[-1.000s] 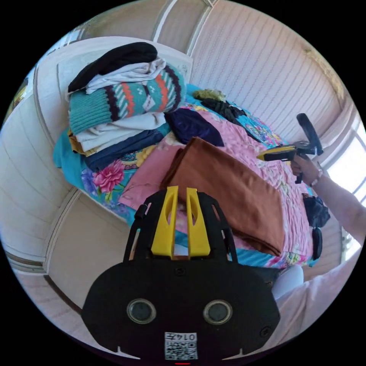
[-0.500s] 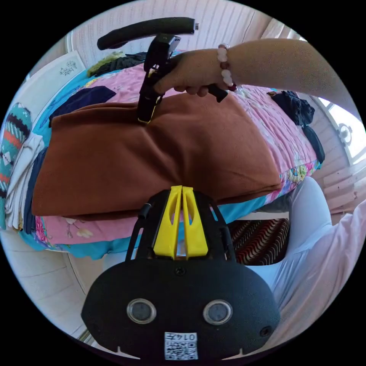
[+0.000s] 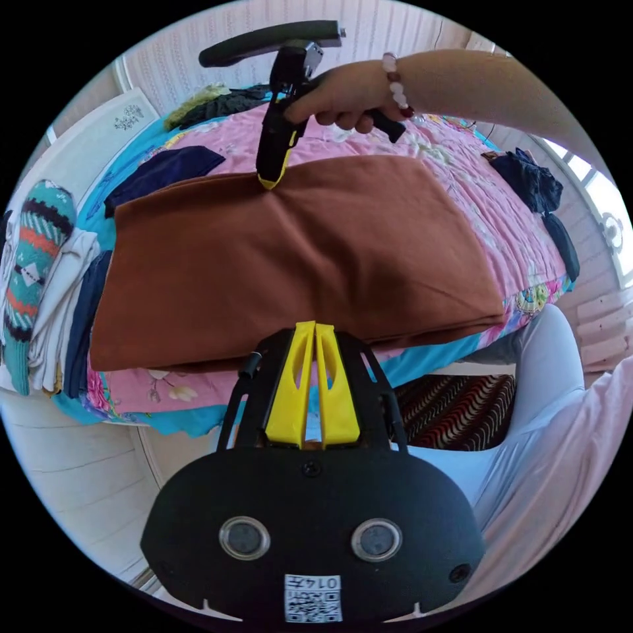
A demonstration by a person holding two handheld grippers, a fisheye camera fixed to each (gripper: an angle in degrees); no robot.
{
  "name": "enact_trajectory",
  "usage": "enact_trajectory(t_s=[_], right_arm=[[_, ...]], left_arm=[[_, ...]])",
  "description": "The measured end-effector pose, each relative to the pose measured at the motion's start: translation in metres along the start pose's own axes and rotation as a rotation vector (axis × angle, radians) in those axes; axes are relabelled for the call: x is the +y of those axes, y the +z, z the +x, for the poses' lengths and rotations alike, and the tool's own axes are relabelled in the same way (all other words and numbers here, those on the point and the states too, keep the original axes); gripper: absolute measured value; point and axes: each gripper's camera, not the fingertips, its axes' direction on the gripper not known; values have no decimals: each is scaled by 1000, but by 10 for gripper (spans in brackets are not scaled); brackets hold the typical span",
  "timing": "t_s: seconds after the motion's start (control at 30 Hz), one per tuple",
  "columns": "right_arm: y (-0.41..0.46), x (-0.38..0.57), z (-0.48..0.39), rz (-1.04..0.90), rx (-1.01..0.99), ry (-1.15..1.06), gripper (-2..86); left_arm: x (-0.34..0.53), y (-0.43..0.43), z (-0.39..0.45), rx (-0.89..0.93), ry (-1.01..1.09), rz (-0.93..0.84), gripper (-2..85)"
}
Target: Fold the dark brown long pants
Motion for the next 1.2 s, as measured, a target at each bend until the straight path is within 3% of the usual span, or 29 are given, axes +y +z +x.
enact_trajectory(t_s=[0.2,0.37,0.5,0.53,0.6,0.7,0.87,0.97,1.03,1.2], right_arm=[[21,31,25,38,-27,61,-8],[12,72,41,100,-62,70,-6],[-38,183,79,468,-122,195,3],[-45,224,95,539,-109,269,8],[-43,281,119,593,-89,420,25],[-18,349,150,540,-194,558,108],[34,394,164,445,-356,644,137],[50,396,169,374,-399,649,150],[50,402,175,322,-371,653,117],[36,441,181,443,-458,623,56]], left_arm=[[-11,19,-1,137,-45,-24,-9],[-14,9,22,85,24,-24,-7],[-5,-33,59,27,107,153,17],[-4,-43,77,23,167,194,56],[-5,-51,105,13,245,233,91],[-8,-46,151,59,384,242,141],[-11,-14,209,27,603,117,178],[-17,1,222,-107,608,74,139],[-22,-4,224,-72,607,71,89],[-25,-18,216,-2,525,102,13]])
